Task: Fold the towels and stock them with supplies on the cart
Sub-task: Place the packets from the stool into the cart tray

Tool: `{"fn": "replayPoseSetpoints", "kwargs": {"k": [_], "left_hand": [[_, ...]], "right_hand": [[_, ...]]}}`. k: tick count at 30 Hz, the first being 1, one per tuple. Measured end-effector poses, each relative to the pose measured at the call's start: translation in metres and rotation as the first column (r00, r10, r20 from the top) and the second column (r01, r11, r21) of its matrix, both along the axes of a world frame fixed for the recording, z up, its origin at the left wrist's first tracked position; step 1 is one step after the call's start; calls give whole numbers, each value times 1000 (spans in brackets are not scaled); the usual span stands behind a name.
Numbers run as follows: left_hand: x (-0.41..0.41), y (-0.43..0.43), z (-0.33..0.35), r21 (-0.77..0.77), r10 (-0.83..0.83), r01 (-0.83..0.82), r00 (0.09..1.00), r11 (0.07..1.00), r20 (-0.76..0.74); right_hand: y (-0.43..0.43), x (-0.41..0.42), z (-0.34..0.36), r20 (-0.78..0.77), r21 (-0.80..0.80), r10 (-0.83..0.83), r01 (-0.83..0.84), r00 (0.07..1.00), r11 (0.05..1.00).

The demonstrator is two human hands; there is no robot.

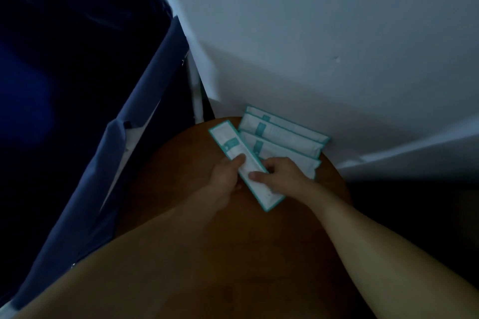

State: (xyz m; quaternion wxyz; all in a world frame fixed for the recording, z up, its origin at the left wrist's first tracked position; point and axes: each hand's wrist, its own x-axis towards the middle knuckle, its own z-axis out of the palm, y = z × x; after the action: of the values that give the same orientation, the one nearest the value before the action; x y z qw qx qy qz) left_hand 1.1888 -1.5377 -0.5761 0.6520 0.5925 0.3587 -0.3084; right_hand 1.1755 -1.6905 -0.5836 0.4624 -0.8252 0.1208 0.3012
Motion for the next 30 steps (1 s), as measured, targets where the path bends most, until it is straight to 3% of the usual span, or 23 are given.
{"fn": "replayPoseSetpoints", "kwargs": {"k": [3,5,8,10,12,15,18,22,25,30], "left_hand": [[-3,14,-6,-10,29,-28,999,1000,26],[-9,21,-9,8,-8,8,1000,1000,20],[-22,31,-14,32,-56,55,998,998,7],[-29,36,-14,35,-72,71,997,997,17],[-34,41,-10,44,-82,81,996,996,26],[-37,44,2,81,-71,68,997,994,32],[-40,48,22,116,-90,82,993,990,69],[-47,59,54,209,-195,166,972,964,129],[-52,66,82,264,-244,200,959,944,144],[-59,67,155,329,-349,253,896,910,275]], "right_hand": [[-6,0,-13,271,-232,-15,81,962,969],[-15,3,-17,342,-417,86,69,936,906],[-22,2,-25,196,-636,306,-117,932,763],[-21,-3,-28,115,-718,342,-160,933,678],[-16,-10,-27,80,-739,328,-165,941,654],[-8,-22,-23,11,-723,297,-198,955,662],[-3,-33,-17,-103,-570,198,-220,975,792],[10,-44,8,-52,-295,-73,55,996,954],[20,-54,43,-22,-120,-212,208,977,971],[24,-72,125,168,-77,-327,343,930,936]]}}
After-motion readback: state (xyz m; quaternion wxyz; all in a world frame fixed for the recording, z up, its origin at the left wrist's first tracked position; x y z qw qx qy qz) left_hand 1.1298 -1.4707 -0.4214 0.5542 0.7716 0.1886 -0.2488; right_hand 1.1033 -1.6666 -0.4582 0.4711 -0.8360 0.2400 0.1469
